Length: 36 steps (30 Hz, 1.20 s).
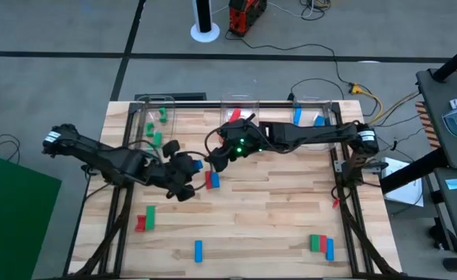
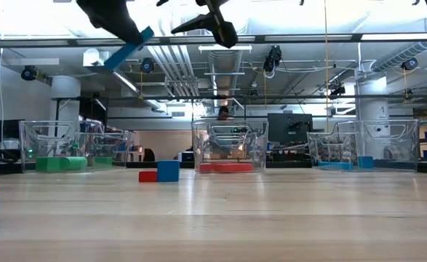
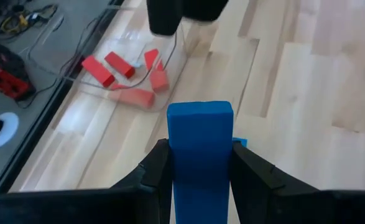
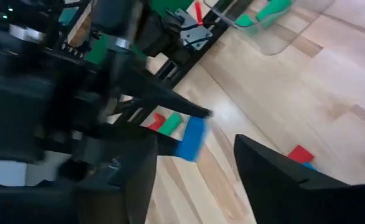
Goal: Sort blocks
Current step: Put the blue wooden block into the right transparent bin
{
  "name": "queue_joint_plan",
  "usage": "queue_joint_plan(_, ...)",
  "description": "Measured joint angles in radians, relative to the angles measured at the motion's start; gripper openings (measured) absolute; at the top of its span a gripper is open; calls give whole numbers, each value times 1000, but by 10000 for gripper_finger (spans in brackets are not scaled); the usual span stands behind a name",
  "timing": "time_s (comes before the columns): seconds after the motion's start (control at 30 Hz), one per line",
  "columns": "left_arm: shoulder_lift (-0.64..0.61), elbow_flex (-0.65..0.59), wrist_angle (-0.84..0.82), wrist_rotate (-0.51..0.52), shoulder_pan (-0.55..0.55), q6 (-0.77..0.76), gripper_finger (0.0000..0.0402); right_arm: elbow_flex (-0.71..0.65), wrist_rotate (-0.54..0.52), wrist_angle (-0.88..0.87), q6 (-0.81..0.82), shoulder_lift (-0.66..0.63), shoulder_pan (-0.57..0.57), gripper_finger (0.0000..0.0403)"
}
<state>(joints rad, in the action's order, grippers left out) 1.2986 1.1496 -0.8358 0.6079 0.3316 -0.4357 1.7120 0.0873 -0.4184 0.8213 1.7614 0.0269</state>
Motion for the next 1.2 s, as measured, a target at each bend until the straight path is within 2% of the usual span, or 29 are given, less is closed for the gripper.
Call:
queue_joint_plan(0.13, 22, 0, 1, 1, -12, -5, 98, 36, 0, -67, -1, 16, 0, 234)
queue_joint_plan(0.3, 19, 0, 42, 2, -34, -15, 98, 37, 0, -102, -1, 32, 0, 244)
queue_joint_plan(0.43, 19, 0, 103, 3, -42, 14, 98, 37, 0, -98, -3, 40, 0, 237)
queue_joint_plan(0.67, 37, 2, 110, 2, -45, 23, 98, 37, -1, -93, -7, 42, 0, 225)
queue_joint_plan(0.97, 38, 2, 173, 11, -63, 35, 98, 37, -9, -93, -10, 42, 0, 227)
queue_joint_plan(1.2, 39, 2, 215, 23, -68, 61, 98, 37, -21, -101, -10, 42, 0, 208)
